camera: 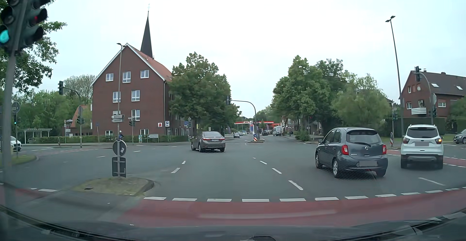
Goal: Follow the waypoints while adhering to traffic rules and regulations
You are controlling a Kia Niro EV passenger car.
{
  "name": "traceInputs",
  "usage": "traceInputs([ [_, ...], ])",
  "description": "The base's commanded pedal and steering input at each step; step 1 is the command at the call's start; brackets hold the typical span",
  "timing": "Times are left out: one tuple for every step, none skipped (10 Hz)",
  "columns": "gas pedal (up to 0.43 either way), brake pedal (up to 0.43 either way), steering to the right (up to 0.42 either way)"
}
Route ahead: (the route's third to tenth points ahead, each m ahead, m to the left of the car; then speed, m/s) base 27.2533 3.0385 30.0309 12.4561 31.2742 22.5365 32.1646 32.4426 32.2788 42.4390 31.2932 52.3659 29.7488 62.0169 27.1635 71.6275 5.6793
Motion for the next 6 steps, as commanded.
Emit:
traceInputs([
  [0.098, 0.000, 0.007],
  [0.098, 0.000, 0.007],
  [0.098, 0.000, 0.007],
  [0.098, 0.000, 0.007],
  [0.110, 0.000, 0.007],
  [0.110, 0.000, 0.007],
])
